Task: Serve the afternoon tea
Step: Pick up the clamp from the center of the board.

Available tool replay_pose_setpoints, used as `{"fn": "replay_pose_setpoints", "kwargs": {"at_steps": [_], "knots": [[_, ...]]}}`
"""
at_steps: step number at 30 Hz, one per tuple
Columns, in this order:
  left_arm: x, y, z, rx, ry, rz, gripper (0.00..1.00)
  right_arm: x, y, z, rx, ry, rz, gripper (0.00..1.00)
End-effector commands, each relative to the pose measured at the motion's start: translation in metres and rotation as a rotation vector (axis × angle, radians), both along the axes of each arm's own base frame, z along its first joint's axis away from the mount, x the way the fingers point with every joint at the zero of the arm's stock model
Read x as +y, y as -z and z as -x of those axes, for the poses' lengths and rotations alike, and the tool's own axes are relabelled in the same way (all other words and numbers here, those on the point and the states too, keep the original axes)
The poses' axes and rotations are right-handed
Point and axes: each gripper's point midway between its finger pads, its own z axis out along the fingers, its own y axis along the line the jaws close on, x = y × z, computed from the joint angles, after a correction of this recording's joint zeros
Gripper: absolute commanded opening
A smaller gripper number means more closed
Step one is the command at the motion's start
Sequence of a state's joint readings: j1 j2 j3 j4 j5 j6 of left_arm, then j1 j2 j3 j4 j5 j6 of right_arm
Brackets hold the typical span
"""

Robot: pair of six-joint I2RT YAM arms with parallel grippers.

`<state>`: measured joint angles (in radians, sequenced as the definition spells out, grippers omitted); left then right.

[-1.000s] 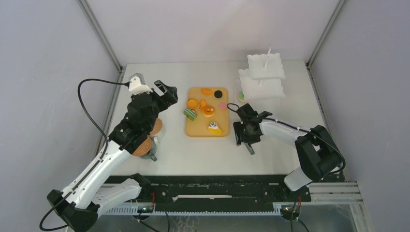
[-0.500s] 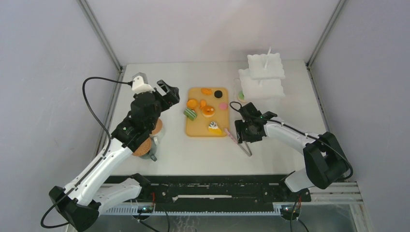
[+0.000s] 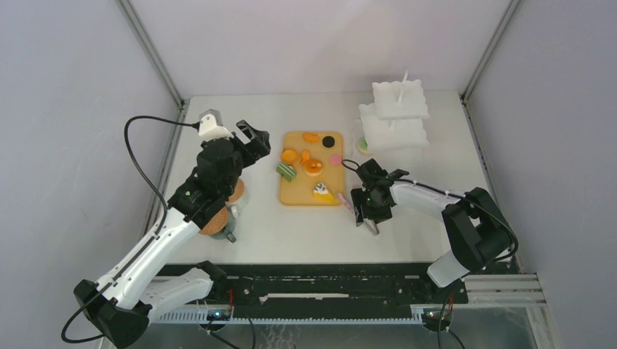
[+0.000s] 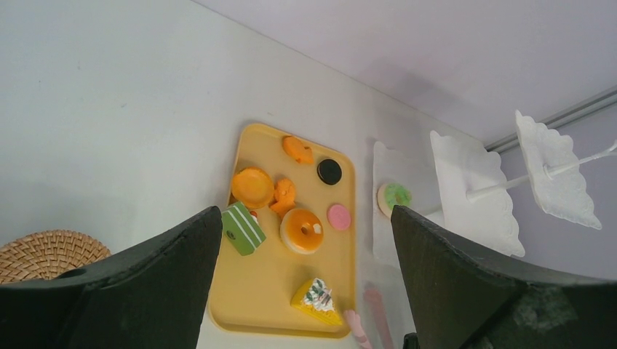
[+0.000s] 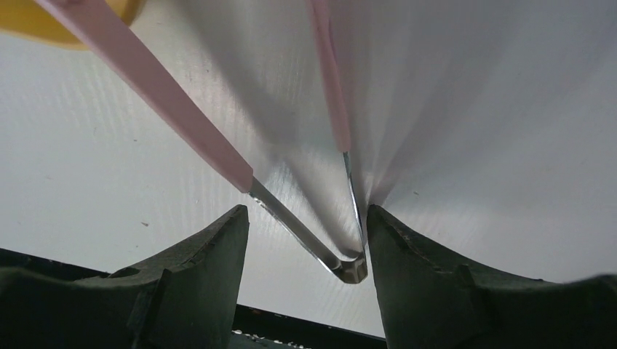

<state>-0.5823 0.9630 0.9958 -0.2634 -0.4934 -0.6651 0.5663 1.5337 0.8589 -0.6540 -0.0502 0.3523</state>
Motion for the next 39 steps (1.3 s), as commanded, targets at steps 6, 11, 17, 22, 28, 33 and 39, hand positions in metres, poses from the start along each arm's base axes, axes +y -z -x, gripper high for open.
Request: {"fn": "replay_pose_setpoints", "kwargs": {"at_steps": [6,11,17,22,28,33,39], "knots": [[0.004,-0.009,0.005,-0.04,-0.008,0.026,0.91,0.008,0.02,-0.003,0.03,-0.003,-0.011,0.66],[0.005,-0.006,0.005,-0.033,-0.012,0.02,0.9,0.012,0.025,0.0,0.044,0.01,-0.037,0.52],[0.003,-0.004,0.003,-0.03,-0.008,0.021,0.91,0.011,0.022,0.003,0.039,0.024,-0.044,0.3],[0.002,-0.006,0.002,-0.034,-0.007,0.023,0.91,0.01,0.006,-0.002,-0.018,0.029,-0.054,0.27],[0.001,-0.009,0.0,-0.042,-0.006,0.028,0.91,0.006,-0.022,-0.009,-0.093,0.024,-0.054,0.25],[0.0,-0.01,-0.001,-0.05,-0.008,0.033,0.91,0.004,-0.039,-0.011,-0.13,0.008,-0.053,0.24],[0.0,-0.013,0.0,-0.061,-0.011,0.049,0.91,0.01,-0.051,-0.006,-0.124,-0.055,-0.048,0.23]]}}
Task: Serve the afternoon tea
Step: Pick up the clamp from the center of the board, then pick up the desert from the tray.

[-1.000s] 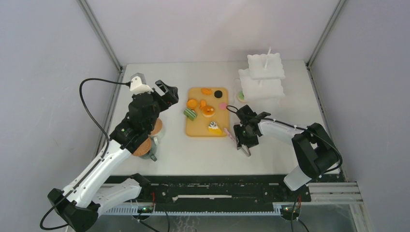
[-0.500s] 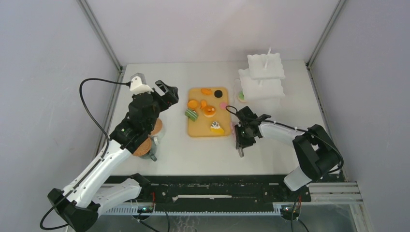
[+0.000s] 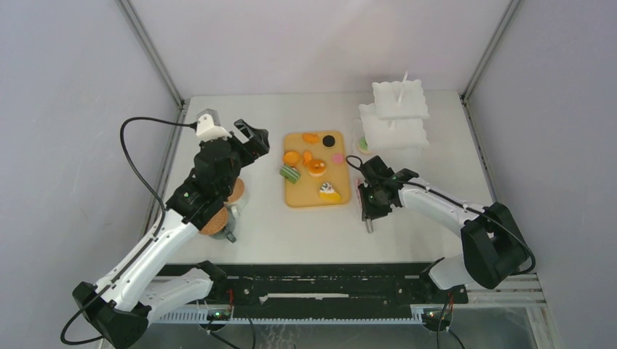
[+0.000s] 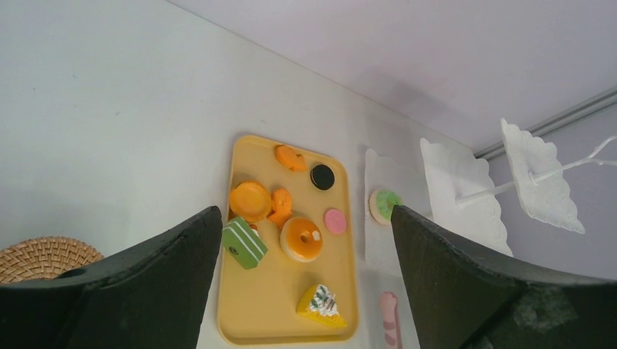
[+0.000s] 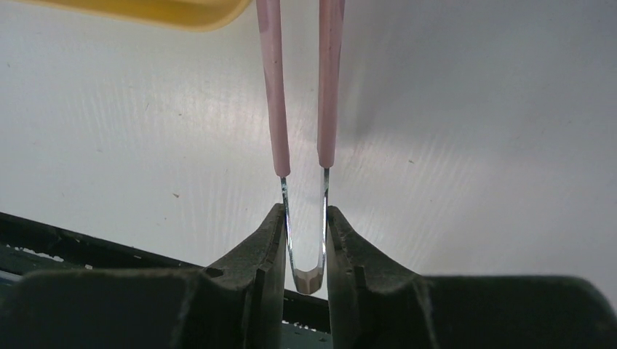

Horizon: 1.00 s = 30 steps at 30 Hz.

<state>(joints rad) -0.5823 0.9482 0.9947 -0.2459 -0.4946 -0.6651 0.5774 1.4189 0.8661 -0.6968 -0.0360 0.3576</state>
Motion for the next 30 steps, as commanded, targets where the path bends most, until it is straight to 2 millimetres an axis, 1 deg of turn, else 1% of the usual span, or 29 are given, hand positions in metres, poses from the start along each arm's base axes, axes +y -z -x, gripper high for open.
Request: {"fn": "replay_pose_setpoints", "kwargs": {"at_steps": [1,4,11,15,24,30], "knots": [[-0.001,-0.005,-0.001,-0.036,-0.014,0.049,0.91,0.013,-0.025,-0.004,-0.05,-0.067,-0.019,0.23],[-0.001,-0.006,-0.001,-0.042,-0.015,0.062,0.91,0.022,-0.029,0.0,-0.04,-0.117,-0.015,0.24],[0.0,-0.008,0.002,-0.052,-0.01,0.078,0.91,0.042,-0.025,0.014,0.002,-0.228,0.03,0.25],[0.004,-0.008,0.006,-0.061,-0.016,0.084,0.91,0.049,-0.022,0.02,0.024,-0.266,0.04,0.27],[0.008,-0.005,0.01,-0.069,-0.021,0.097,0.91,0.048,-0.011,0.024,0.055,-0.281,0.084,0.31],[0.009,-0.003,0.011,-0.068,-0.022,0.104,0.91,0.046,-0.013,0.023,0.05,-0.286,0.113,0.34]]}}
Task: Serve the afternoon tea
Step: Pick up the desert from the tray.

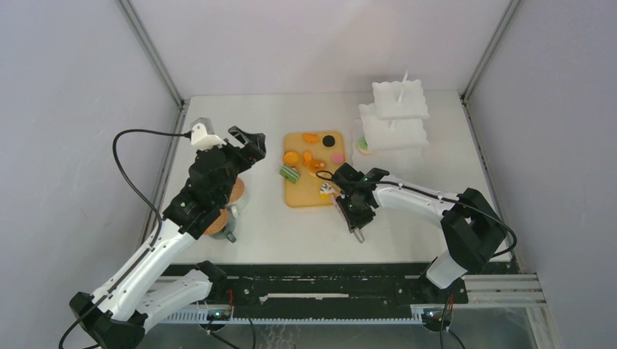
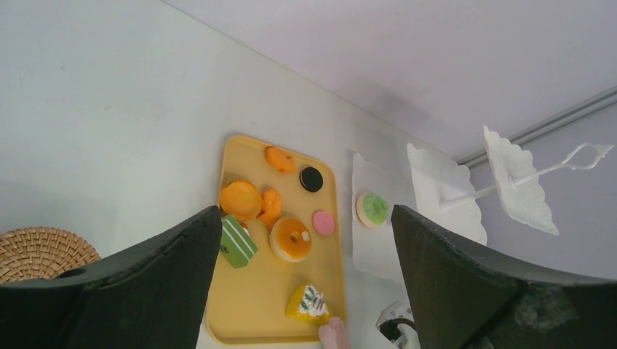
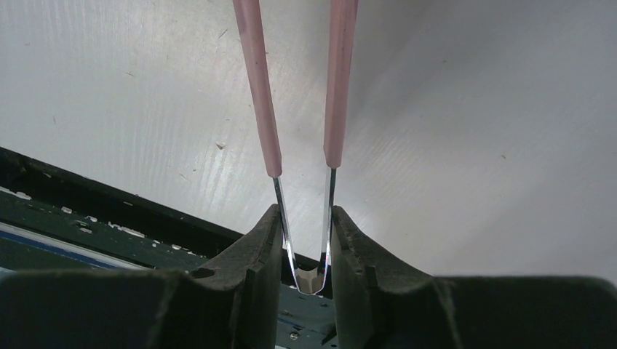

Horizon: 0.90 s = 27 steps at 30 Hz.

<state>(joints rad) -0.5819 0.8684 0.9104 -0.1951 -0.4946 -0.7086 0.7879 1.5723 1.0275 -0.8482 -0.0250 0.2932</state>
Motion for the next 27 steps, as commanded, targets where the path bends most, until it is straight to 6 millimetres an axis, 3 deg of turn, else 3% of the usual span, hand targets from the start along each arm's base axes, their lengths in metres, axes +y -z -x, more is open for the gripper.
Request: {"fn": "replay_pose_setpoints", "kwargs": {"at_steps": [1,14,27], "knots": [[0.003,-0.004,0.0,-0.032,-0.017,0.035,0.91,0.005,-0.012,-0.009,-0.042,-0.019,0.0,0.34],[0.002,0.001,-0.003,-0.023,-0.019,0.044,0.91,-0.005,-0.024,-0.003,-0.078,-0.017,0.043,0.35],[0.001,0.002,-0.006,-0.02,-0.018,0.038,0.91,-0.01,-0.022,-0.005,-0.072,-0.014,0.069,0.35]]}}
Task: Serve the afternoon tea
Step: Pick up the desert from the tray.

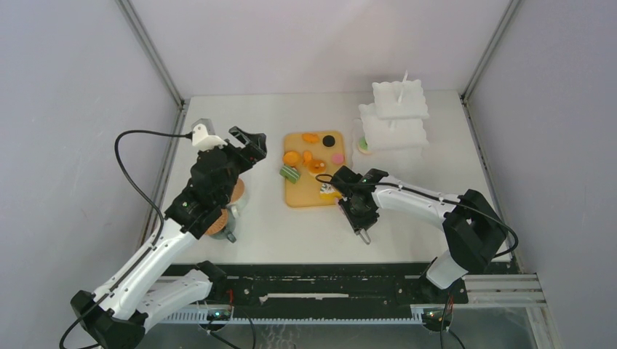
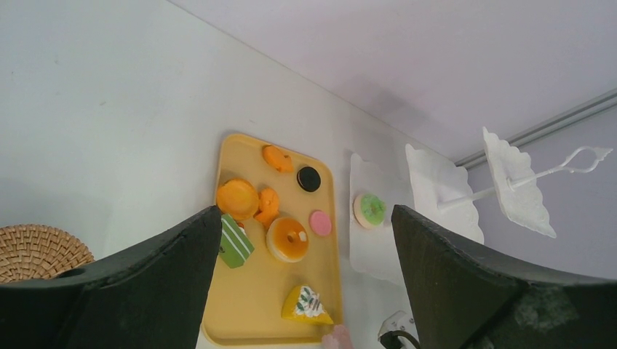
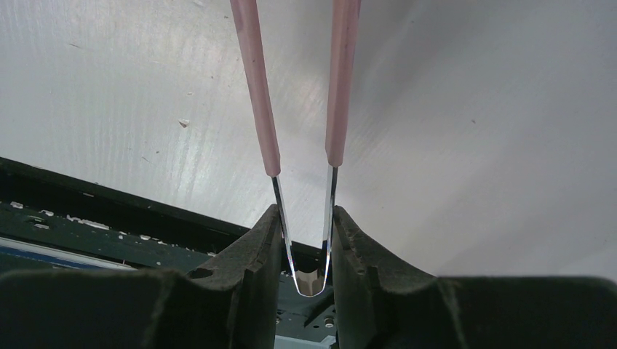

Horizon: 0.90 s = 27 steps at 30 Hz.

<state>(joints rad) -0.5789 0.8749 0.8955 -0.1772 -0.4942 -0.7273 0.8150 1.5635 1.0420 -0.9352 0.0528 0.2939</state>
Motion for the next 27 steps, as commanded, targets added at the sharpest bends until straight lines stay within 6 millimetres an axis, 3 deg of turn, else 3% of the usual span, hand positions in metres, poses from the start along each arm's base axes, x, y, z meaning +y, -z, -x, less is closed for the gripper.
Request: {"fn": "replay_pose_setpoints", "kwargs": {"at_steps": [1,27], "knots": [[0.002,-0.001,-0.003,-0.022,-0.012,0.02,0.91,0.006,-0.017,-0.012,-0.06,-0.002,-0.03,0.35],[0.002,0.001,-0.011,-0.016,-0.016,0.017,0.91,0.007,-0.01,-0.024,-0.032,-0.013,-0.016,0.37]]}}
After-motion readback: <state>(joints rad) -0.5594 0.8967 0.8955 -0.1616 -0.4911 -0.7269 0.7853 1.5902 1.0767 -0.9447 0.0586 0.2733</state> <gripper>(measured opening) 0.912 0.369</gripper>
